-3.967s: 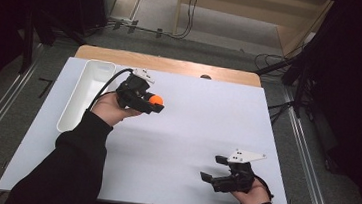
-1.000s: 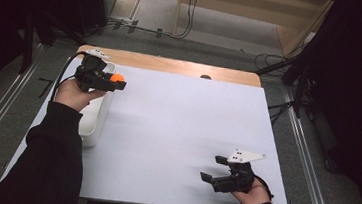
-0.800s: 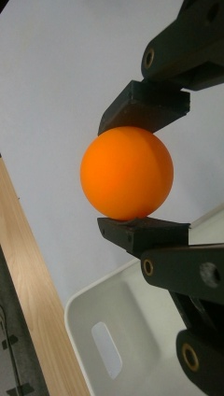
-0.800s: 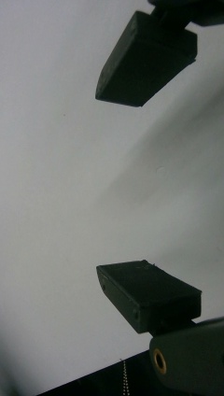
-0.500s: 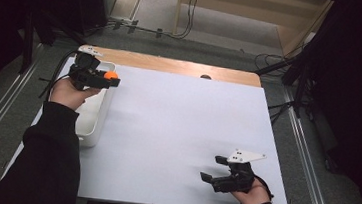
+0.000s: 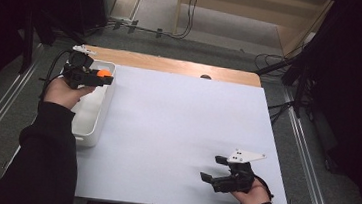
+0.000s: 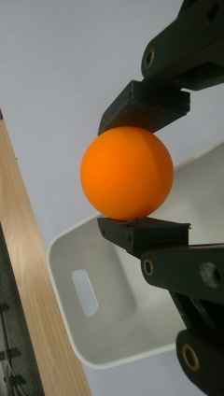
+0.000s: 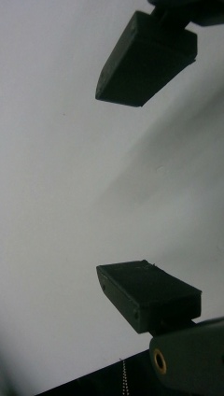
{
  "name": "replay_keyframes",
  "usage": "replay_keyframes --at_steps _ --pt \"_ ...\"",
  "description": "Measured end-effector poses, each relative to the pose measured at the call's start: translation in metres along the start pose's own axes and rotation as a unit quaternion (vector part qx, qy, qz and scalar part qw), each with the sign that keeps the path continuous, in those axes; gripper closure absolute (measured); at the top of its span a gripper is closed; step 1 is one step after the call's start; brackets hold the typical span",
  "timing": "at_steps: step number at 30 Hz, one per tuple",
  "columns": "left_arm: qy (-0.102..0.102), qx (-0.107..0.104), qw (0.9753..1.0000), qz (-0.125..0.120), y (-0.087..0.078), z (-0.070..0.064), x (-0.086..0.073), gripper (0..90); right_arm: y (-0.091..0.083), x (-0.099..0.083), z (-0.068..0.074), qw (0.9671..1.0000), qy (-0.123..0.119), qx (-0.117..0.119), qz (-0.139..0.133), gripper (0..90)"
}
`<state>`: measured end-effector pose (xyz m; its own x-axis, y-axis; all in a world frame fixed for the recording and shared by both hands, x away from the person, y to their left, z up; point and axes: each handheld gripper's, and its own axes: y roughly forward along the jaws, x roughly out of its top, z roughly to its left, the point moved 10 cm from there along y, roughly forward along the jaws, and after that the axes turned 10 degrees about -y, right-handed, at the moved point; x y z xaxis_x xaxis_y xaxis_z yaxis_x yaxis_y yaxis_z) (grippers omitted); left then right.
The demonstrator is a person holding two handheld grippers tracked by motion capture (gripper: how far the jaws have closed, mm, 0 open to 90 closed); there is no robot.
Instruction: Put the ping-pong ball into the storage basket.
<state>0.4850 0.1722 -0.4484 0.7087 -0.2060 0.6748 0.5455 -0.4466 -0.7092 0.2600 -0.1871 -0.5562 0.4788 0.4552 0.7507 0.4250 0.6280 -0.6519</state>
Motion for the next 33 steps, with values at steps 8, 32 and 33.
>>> replay_keyframes --at_steps 8,32,33 --pt "-0.02 0.016 0.9997 0.004 -0.001 0.013 -0.002 50.3 0.0 0.0 0.0 1.0 0.0 0.0 0.0 13.2" --pt "-0.053 0.049 0.9973 0.016 0.014 0.037 -0.014 50.0 0.0 0.0 0.0 1.0 -0.001 0.001 0.0 13.2" --pt "-0.056 0.048 0.9971 0.017 0.014 0.037 -0.014 50.0 0.0 0.0 0.0 1.0 -0.001 0.001 0.0 13.2"
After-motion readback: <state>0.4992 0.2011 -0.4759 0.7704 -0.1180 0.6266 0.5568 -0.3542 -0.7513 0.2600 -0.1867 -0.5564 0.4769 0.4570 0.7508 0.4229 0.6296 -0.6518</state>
